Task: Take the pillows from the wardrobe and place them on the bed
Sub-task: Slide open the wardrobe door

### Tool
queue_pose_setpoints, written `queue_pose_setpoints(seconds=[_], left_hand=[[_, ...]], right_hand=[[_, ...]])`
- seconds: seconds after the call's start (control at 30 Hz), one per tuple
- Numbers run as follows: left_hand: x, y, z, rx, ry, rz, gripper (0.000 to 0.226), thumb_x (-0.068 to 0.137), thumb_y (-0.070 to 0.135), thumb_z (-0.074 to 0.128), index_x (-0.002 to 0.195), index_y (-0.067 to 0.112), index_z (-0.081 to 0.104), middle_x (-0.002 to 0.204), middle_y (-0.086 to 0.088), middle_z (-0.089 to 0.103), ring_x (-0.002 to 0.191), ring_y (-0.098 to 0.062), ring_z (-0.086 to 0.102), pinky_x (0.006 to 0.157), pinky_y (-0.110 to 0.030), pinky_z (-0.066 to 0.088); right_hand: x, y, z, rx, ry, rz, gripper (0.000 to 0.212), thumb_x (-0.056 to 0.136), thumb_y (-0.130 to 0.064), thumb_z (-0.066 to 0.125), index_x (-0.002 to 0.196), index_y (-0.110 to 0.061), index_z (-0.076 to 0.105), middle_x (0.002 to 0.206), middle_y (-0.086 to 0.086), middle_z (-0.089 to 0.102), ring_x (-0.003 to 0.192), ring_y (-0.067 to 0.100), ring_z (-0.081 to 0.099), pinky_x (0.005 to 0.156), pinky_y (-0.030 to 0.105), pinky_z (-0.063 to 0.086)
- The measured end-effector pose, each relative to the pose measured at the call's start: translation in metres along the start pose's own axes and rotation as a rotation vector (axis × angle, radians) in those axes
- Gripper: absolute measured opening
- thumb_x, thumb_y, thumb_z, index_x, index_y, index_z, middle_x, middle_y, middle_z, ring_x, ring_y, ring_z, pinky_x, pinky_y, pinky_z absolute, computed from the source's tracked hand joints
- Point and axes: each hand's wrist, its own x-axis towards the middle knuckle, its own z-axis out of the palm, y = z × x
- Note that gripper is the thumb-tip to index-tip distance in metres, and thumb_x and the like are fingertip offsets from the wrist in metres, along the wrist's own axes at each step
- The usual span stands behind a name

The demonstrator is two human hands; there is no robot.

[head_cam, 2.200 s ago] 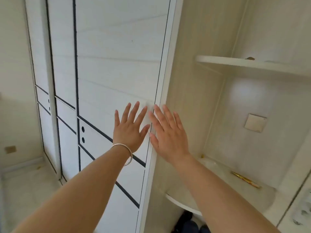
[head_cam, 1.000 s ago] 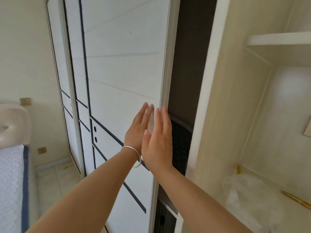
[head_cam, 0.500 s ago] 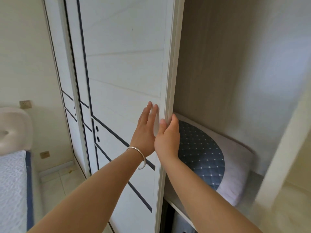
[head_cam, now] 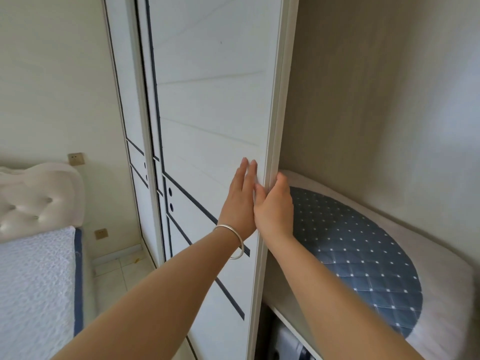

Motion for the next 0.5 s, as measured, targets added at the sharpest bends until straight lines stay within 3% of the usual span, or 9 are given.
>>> queue_pose_setpoints(seconds=[0.2,0.37,0.5], left_hand=[[0.026,-0.044,-0.002,-0.015,0.023,-0.04,0.082,0.094,0.022,0.055,0.151,0.022,-0.005,0.161,0.004,-0.009,0.147,-0.013,0.005,0.112,-0.021,0.016],[0.048,-0.078,-0.002,-0.026,0.09,-0.075,0.085,0.091,0.025,0.06,0.151,0.025,0.0,0.161,0.008,0.0,0.146,-0.01,0.014,0.114,-0.03,0.031],[0.063,-0.104,-0.001,-0.018,0.134,-0.096,0.084,0.09,0.03,0.061,0.15,0.027,0.003,0.161,0.01,0.004,0.145,-0.008,0.017,0.113,-0.03,0.033]], right_hand=[[0.035,0.002,0.046,0.002,-0.061,-0.045,0.05,0.089,-0.042,0.053,0.129,-0.014,0.039,0.122,0.006,0.055,0.101,0.021,0.06,0.079,0.027,0.052],[0.067,0.003,0.08,0.0,-0.114,-0.101,0.048,0.085,-0.048,0.057,0.117,-0.013,0.046,0.097,-0.003,0.048,0.083,0.012,0.051,0.069,0.022,0.049],[0.085,0.003,0.109,-0.018,-0.112,-0.147,0.042,0.083,-0.049,0.058,0.105,-0.015,0.045,0.086,-0.002,0.049,0.076,0.017,0.056,0.067,0.03,0.056]])
